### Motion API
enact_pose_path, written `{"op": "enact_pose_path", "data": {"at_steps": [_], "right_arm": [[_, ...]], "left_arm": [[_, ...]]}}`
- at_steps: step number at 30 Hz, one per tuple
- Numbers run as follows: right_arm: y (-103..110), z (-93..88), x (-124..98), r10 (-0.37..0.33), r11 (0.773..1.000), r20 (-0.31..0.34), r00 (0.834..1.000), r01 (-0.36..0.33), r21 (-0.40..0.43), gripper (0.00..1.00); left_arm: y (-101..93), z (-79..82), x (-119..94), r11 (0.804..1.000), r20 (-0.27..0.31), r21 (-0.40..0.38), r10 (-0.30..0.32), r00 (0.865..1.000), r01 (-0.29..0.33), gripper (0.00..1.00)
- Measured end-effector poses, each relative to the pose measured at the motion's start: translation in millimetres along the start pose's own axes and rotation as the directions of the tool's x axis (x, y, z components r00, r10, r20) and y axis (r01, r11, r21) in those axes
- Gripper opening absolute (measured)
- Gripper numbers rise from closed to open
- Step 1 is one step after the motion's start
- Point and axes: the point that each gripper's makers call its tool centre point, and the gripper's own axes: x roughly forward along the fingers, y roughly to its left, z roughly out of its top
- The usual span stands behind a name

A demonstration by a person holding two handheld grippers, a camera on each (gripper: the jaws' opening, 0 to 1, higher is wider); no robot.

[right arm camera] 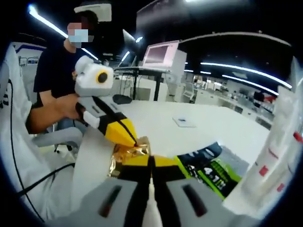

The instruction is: Arrange the skincare products in the storage area until every visible bottle or jar stands upright without overlapping.

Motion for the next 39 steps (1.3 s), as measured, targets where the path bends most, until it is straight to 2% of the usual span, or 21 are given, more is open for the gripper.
{"op": "enact_pose_path", "data": {"at_steps": [2, 6, 10, 12, 21, 24, 26, 30, 39], "right_arm": [[-2, 0.8, 0, 0.002, 0.999, 0.016, 1.000, -0.003, 0.032, 0.05], [-5, 1.4, -1, -0.001, 0.998, 0.026, 1.000, 0.000, 0.067, 0.11], [3, 2.9, 1, 0.057, 0.981, 0.059, 0.997, -0.067, 0.184, 0.15], [4, 1.4, 2, 0.065, 0.973, 0.059, 0.996, -0.077, 0.219, 0.16], [3, -6.8, 8, 0.069, 0.952, 0.039, 0.997, -0.077, 0.295, 0.19], [5, -4.8, 9, 0.077, 0.943, 0.058, 0.995, -0.092, 0.320, 0.17], [4, -4.2, 10, 0.075, 0.941, 0.061, 0.995, -0.090, 0.326, 0.15], [3, 1.1, 8, 0.070, 0.947, 0.084, 0.994, -0.093, 0.307, 0.05], [4, 9.7, 14, 0.049, 0.976, 0.080, 0.996, -0.065, 0.206, 0.00]], "left_arm": [[2.5, 4.1, -4, 1.000, 0.029, -0.007, 0.004, 1.000, -0.004, 0.00], [8.2, 6.1, -8, 1.000, 0.051, -0.008, 0.024, 0.998, -0.024, 0.00], [13.5, 8.5, -12, 0.999, 0.071, -0.016, 0.036, 0.997, -0.035, 0.00], [14.5, 8.5, -13, 0.999, 0.076, -0.017, 0.044, 0.996, -0.043, 0.00], [12.8, 10.6, -16, 0.999, 0.101, -0.018, 0.050, 0.994, -0.048, 0.00], [12.2, 9.1, -17, 0.999, 0.098, -0.017, 0.051, 0.994, -0.049, 0.00], [12.6, 8.2, -17, 0.999, 0.096, -0.018, 0.052, 0.994, -0.050, 0.00], [15.5, 5.0, -18, 0.998, 0.086, -0.017, 0.067, 0.994, -0.066, 0.00], [24.5, -0.8, -16, 0.994, 0.047, 0.010, 0.111, 0.993, -0.112, 0.00]]}}
